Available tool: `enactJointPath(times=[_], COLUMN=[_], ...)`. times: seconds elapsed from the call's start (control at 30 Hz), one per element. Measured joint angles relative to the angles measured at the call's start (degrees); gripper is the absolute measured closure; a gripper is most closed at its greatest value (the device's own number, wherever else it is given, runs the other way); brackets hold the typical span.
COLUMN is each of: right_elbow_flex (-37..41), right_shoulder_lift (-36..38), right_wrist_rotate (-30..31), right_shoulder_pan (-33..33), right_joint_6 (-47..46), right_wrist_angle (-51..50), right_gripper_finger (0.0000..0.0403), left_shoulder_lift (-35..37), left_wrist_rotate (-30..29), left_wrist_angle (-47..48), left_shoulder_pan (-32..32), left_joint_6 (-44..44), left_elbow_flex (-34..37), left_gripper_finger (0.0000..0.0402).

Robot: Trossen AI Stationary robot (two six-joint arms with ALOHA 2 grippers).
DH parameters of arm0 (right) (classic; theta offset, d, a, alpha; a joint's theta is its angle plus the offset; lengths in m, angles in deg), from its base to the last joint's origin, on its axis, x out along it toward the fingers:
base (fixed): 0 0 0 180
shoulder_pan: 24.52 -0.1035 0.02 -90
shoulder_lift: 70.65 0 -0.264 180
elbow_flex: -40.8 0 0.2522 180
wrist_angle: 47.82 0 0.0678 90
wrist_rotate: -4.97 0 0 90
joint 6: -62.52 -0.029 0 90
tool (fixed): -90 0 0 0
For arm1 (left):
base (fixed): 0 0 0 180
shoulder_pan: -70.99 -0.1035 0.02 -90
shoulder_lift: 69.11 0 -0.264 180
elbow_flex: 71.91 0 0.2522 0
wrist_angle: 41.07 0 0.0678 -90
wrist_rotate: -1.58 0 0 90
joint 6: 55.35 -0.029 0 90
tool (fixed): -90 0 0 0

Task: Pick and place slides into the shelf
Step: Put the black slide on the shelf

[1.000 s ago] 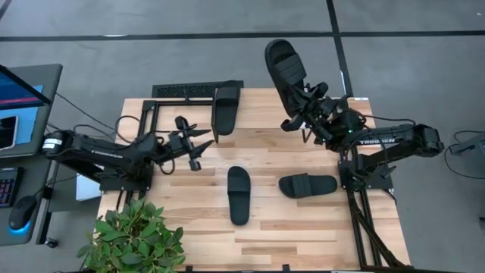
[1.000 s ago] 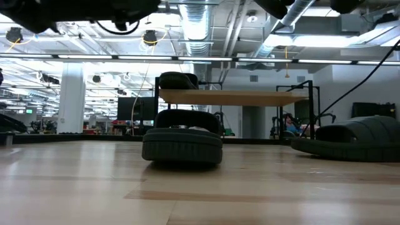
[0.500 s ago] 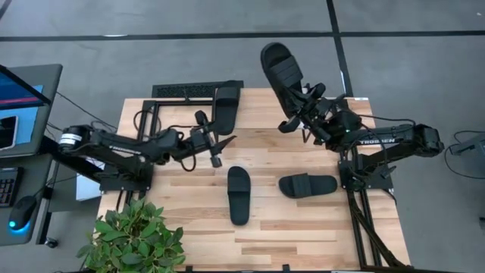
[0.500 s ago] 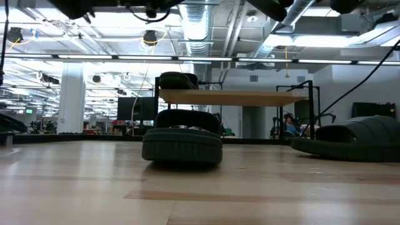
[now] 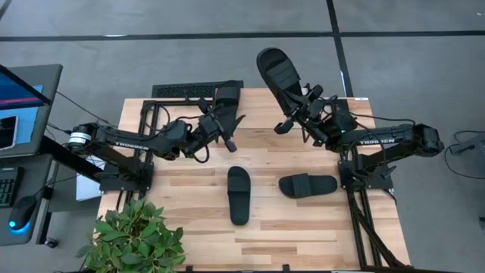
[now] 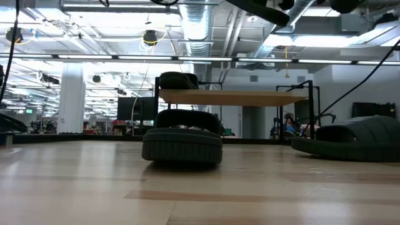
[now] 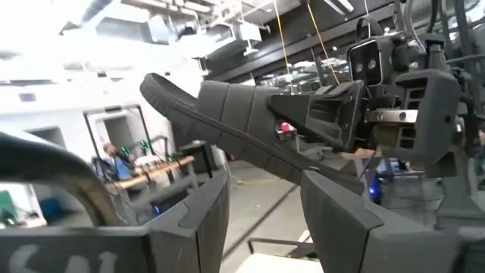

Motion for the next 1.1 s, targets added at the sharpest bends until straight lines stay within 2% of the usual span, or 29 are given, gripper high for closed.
enactJointPath(times=[0.17, 0.27, 0.5, 0.7, 0.83, 0.97, 1.1], right_elbow_flex=[0.0, 0.0, 0.0, 0.0, 0.0, 0.0, 0.0], right_shoulder_lift=[0.0, 0.0, 0.0, 0.0, 0.0, 0.0, 0.0], right_wrist_rotate=[-0.2, -0.4, -0.4, -2.4, -3.3, -4.5, -6.5], right_shoulder_pan=[0.1, 0.1, 0.1, 0.1, 0.1, 0.1, 0.1], right_joint_6=[-0.3, -0.5, -1.6, -3.0, -3.1, -3.1, -4.0], right_wrist_angle=[4.5, 7.2, 8.9, 9.1, 9.3, 10.4, 12.1], right_gripper_finger=[0.0403, 0.0403, 0.0403, 0.0403, 0.0403, 0.0403, 0.0403], left_shoulder_lift=[-0.3, -2.4, -10.5, -17.9, -20.7, -22.3, -22.4], left_wrist_rotate=[5.9, 5.7, 2.8, 2.8, 3.5, 6.4, 7.0], left_wrist_angle=[5.7, 5.5, -3.4, -17.7, -26.0, -27.5, -27.1], left_shoulder_pan=[0.0, 0.0, 0.0, 0.0, 0.0, -0.1, -0.1], left_joint_6=[3.2, 3.4, 1.9, -1.2, 1.5, 6.3, 6.6], left_elbow_flex=[-0.6, -0.6, -0.6, -0.6, -0.6, -1.2, -2.4], left_gripper_finger=[0.0248, 0.0248, 0.0249, 0.0249, 0.0249, 0.0249, 0.0249])
